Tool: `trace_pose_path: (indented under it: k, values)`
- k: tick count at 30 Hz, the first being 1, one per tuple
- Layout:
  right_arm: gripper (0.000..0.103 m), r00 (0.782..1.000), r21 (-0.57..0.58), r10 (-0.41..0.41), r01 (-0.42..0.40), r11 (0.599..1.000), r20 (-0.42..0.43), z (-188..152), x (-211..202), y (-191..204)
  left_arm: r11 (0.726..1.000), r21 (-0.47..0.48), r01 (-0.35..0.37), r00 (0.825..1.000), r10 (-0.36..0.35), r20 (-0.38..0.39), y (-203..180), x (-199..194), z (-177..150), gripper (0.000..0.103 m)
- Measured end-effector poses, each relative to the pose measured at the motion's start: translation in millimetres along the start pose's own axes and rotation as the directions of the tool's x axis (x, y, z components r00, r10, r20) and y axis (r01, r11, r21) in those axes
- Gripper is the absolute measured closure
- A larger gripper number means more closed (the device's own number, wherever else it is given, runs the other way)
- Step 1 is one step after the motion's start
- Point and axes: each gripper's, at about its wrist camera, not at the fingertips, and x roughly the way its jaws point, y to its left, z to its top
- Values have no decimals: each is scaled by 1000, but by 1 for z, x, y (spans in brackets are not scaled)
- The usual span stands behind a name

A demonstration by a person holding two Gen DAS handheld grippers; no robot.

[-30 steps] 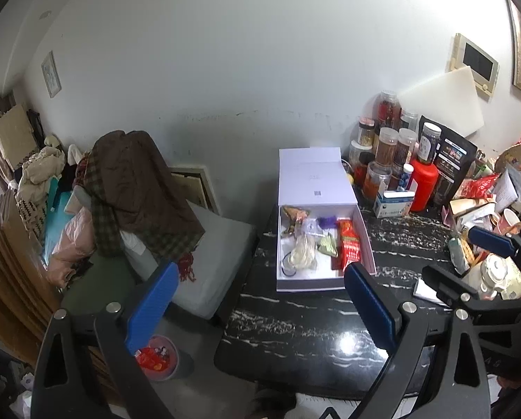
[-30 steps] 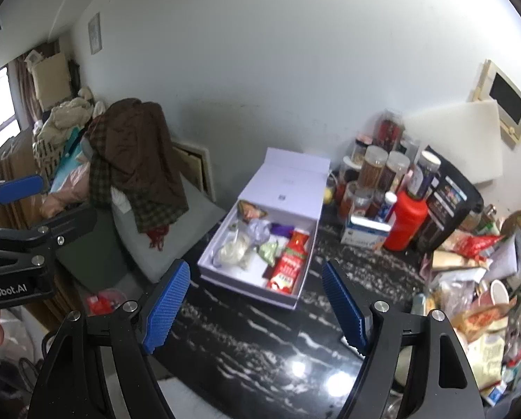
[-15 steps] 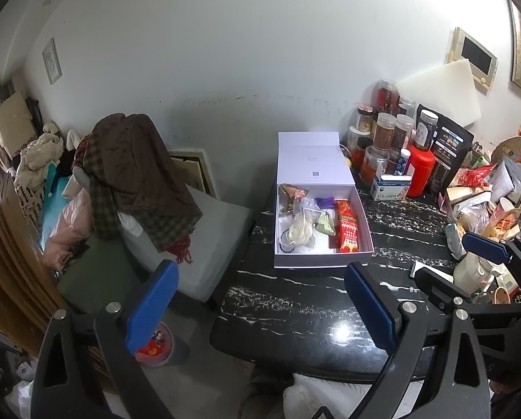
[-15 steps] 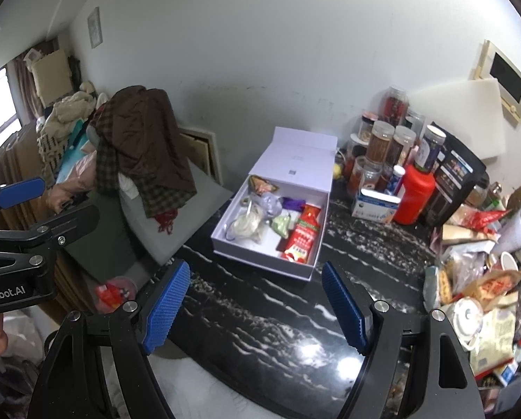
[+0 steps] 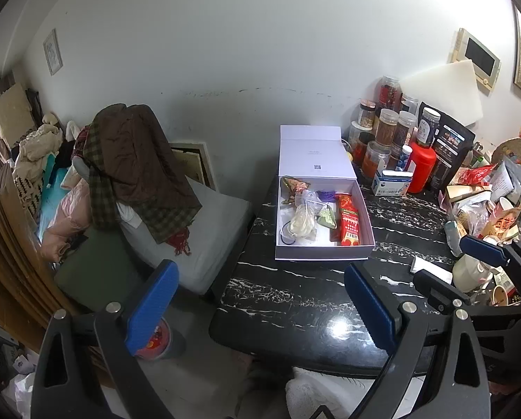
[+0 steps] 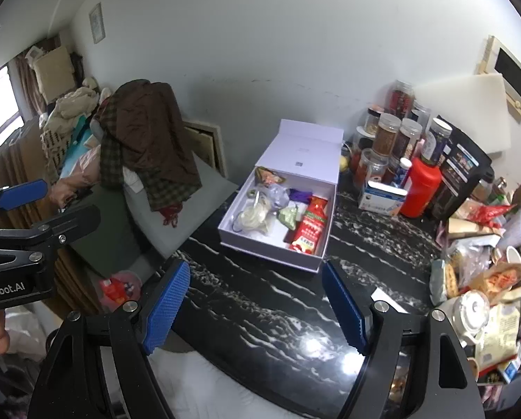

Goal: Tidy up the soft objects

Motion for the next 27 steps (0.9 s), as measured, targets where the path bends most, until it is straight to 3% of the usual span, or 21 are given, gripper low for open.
trace_pose_path:
  k: [27]
  values:
    - [24,1000,0,-2,2,1000,-11,-3,0,3,1000,4,22,1000,-22,-15,-2,-1,-4,6]
